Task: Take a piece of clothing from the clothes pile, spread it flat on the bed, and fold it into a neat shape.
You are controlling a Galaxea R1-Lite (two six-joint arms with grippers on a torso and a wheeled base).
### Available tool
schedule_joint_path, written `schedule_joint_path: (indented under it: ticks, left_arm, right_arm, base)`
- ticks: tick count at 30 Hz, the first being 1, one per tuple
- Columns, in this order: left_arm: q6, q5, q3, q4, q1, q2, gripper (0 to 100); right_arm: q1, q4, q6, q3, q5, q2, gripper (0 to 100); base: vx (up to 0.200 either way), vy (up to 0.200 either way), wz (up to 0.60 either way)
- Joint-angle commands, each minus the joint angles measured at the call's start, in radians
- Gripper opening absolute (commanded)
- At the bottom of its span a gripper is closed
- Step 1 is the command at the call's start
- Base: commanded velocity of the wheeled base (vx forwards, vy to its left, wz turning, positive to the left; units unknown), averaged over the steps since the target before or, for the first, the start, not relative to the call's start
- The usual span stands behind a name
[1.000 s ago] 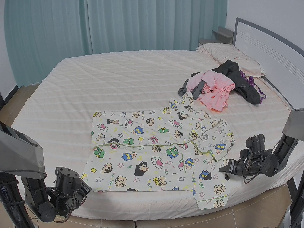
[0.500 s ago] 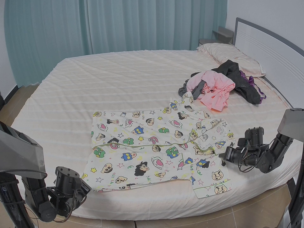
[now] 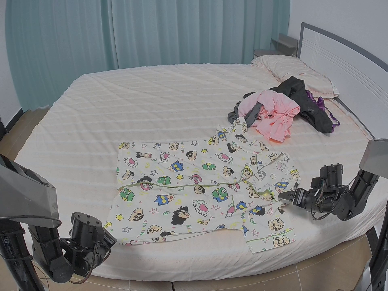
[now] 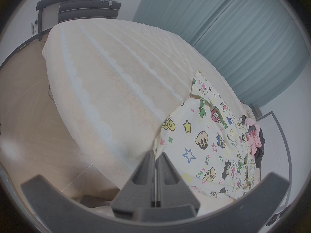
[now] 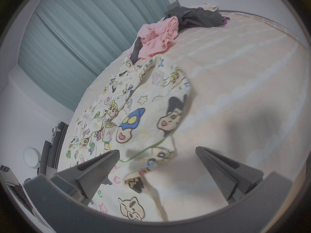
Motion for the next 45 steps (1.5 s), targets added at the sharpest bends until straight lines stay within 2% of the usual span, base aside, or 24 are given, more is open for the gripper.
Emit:
schedule_joint_path:
  ticks: [1, 7, 9, 12, 15, 23, 36, 41, 42, 45]
  left_arm:
    - [0.0, 0.0, 0.001, -0.001, 0.0, 0.001, 0]
    - [0.0, 0.0, 0.004, -0.001, -0.005, -0.007, 0]
    - [0.0, 0.0, 0.006, -0.001, -0.005, -0.008, 0]
    - [0.0, 0.0, 0.006, -0.001, -0.007, -0.008, 0]
    - [0.0, 0.0, 0.007, -0.001, -0.005, -0.008, 0]
    - [0.0, 0.0, 0.009, -0.001, -0.007, -0.01, 0]
    - [0.0, 0.0, 0.009, -0.001, -0.007, -0.018, 0]
    - [0.0, 0.001, 0.007, -0.001, -0.007, -0.018, 0]
    - [0.0, 0.001, 0.007, -0.003, -0.007, -0.018, 0]
    - [0.0, 0.001, 0.007, -0.003, -0.007, -0.018, 0]
  right_arm:
    - [-0.044, -0.006, -0.009, 0.057, 0.003, -0.077, 100]
    - [-0.047, -0.016, -0.006, 0.181, 0.015, -0.181, 100]
    - [-0.033, -0.016, -0.015, 0.261, 0.061, -0.229, 100]
    - [-0.018, -0.014, -0.073, 0.334, 0.125, -0.252, 100]
    - [-0.007, -0.014, -0.126, 0.37, 0.141, -0.227, 100]
    - [0.044, -0.016, -0.179, 0.387, 0.144, -0.141, 100]
    - [0.045, -0.016, -0.168, 0.339, 0.147, -0.113, 100]
    - [0.071, -0.017, -0.161, 0.327, 0.142, -0.086, 100]
    - [0.073, -0.016, -0.159, 0.327, 0.141, -0.084, 0]
    - [0.073, -0.016, -0.153, 0.334, 0.139, -0.09, 0]
  base:
    - [0.0, 0.0, 0.0]
    - [0.0, 0.0, 0.0]
    - [0.0, 0.0, 0.0]
    - [0.0, 0.0, 0.0]
    - [0.0, 0.0, 0.0]
    - [0.0, 0.0, 0.0]
    - [0.0, 0.0, 0.0]
    - [0.0, 0.0, 0.0]
    - [0.0, 0.0, 0.0]
    - [0.0, 0.0, 0.0]
